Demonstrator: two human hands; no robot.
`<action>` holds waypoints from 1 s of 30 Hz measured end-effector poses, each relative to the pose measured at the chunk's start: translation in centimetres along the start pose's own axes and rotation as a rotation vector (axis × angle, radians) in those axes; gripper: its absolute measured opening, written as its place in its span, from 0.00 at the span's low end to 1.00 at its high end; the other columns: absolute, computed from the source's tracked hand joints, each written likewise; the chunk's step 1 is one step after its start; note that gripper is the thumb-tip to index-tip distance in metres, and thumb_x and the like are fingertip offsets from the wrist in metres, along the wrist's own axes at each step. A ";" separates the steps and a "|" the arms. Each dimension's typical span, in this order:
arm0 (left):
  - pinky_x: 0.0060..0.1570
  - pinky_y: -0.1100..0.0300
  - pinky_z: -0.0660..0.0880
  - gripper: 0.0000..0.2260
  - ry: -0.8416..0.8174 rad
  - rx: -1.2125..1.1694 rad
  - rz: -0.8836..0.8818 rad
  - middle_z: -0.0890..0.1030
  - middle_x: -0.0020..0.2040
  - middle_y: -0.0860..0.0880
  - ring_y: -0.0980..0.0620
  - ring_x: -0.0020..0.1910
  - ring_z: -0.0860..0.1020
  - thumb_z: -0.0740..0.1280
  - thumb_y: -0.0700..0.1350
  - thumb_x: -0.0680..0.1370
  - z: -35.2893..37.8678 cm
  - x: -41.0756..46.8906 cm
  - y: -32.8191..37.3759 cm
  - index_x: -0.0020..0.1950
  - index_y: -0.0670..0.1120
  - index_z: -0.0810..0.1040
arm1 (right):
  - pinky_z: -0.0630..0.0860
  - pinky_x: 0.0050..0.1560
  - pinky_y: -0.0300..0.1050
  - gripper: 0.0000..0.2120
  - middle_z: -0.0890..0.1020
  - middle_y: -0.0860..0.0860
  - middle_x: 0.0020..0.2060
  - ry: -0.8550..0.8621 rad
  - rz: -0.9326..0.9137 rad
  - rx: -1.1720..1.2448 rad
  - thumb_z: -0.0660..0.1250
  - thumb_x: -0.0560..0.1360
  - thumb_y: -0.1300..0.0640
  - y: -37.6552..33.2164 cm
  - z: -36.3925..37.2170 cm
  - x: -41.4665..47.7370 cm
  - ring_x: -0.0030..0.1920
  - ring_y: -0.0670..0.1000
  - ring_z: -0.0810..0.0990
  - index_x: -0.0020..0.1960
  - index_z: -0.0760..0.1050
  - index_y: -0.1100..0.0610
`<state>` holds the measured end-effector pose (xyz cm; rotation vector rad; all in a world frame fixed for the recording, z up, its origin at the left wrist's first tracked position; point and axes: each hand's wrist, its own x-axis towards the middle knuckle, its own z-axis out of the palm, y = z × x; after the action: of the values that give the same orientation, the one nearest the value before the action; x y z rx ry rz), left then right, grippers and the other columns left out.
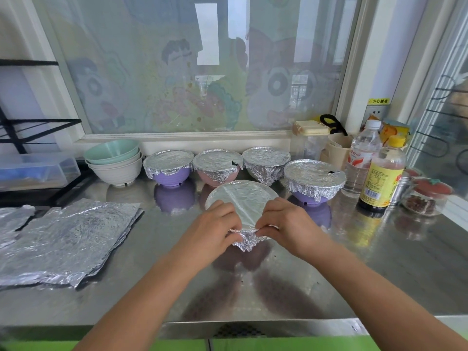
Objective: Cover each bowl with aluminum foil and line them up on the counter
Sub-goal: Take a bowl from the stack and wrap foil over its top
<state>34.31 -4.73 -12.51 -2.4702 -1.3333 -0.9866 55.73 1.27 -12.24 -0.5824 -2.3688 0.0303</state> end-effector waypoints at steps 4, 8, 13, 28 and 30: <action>0.39 0.68 0.64 0.10 -0.021 -0.051 -0.032 0.74 0.37 0.55 0.58 0.40 0.67 0.78 0.45 0.65 -0.5 0.2 -0.4 0.36 0.46 0.77 | 0.73 0.44 0.41 0.08 0.79 0.47 0.40 0.013 0.024 0.029 0.73 0.70 0.50 0.0 0.1 -0.5 0.43 0.48 0.77 0.44 0.85 0.53; 0.41 0.72 0.64 0.09 -0.041 -0.122 -0.070 0.76 0.37 0.55 0.60 0.40 0.69 0.77 0.48 0.64 -1.6 0.1 -1.5 0.36 0.46 0.80 | 0.72 0.46 0.39 0.13 0.81 0.48 0.43 0.043 0.011 0.042 0.67 0.74 0.47 0.9 -0.8 -0.8 0.43 0.49 0.77 0.46 0.85 0.54; 0.44 0.71 0.65 0.13 0.007 -0.111 -0.078 0.76 0.39 0.54 0.60 0.42 0.69 0.74 0.55 0.66 -1.6 -0.4 -1.4 0.39 0.46 0.82 | 0.73 0.44 0.42 0.07 0.80 0.49 0.40 0.057 -0.023 -0.004 0.70 0.73 0.53 0.6 -0.3 -0.6 0.42 0.50 0.77 0.43 0.85 0.55; 0.44 0.68 0.67 0.11 0.028 -0.078 -0.069 0.76 0.40 0.54 0.57 0.42 0.71 0.75 0.53 0.66 -1.3 -0.6 -1.4 0.39 0.47 0.81 | 0.72 0.46 0.40 0.05 0.80 0.49 0.42 0.056 -0.015 -0.028 0.71 0.73 0.55 1.2 -0.8 -0.9 0.43 0.51 0.77 0.43 0.84 0.55; 0.43 0.63 0.68 0.10 0.046 -0.065 -0.050 0.76 0.40 0.54 0.54 0.42 0.72 0.76 0.50 0.67 -0.6 -0.5 -0.6 0.39 0.46 0.80 | 0.71 0.47 0.40 0.03 0.80 0.49 0.42 0.054 -0.027 -0.043 0.71 0.73 0.57 0.9 -0.5 -0.7 0.42 0.52 0.77 0.43 0.83 0.55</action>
<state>33.35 -5.05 -12.44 -2.4561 -1.3763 -1.1073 56.90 1.69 -12.43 -0.5641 -2.3290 -0.0478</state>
